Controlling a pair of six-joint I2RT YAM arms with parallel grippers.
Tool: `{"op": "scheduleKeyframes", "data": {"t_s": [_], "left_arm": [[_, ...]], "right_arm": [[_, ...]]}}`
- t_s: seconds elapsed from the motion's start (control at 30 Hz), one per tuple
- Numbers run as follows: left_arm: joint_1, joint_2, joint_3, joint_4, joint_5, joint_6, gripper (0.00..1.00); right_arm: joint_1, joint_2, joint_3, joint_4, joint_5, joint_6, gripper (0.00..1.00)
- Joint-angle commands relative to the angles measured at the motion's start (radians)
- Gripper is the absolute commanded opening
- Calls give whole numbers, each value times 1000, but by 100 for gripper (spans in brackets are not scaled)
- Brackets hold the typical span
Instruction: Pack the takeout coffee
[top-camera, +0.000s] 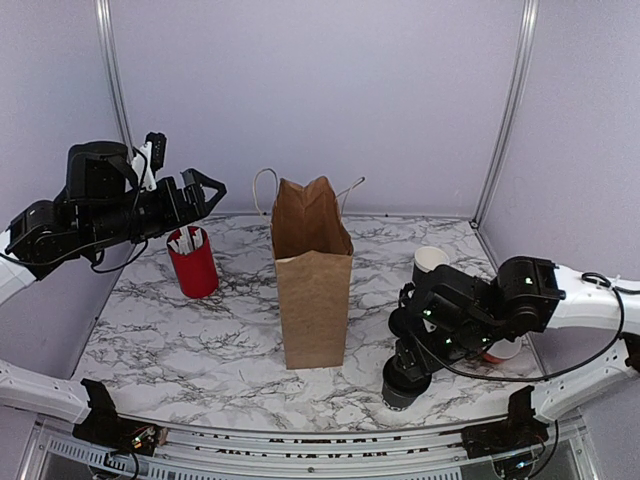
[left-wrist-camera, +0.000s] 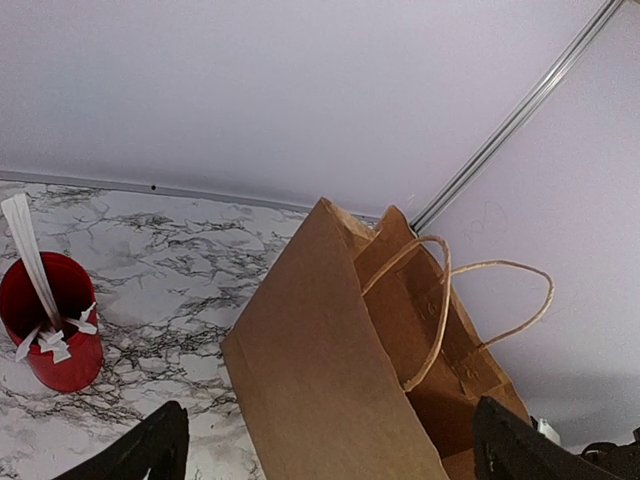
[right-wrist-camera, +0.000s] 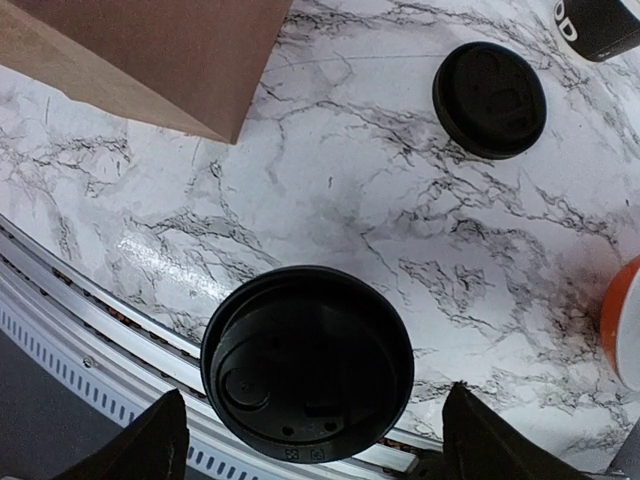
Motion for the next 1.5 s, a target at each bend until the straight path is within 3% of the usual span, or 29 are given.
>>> {"op": "scheduleKeyframes", "data": {"t_s": [0.0,0.43,1.17,1.47], "left_arm": [[9,-26,-19,-16,11,-13,99],[14,-24,-34,-17,21,-17,99],[18,-12,-49,-11,44,-30,99],[20,-10,-47,-5,57,-27,99]], "right_arm": [[16,30,14,13,11,-19,83],[52,122,46,-48,41,13,79],[58,146,-3,5,8,15,79],[57,135,-31,28,-7,27,75]]}}
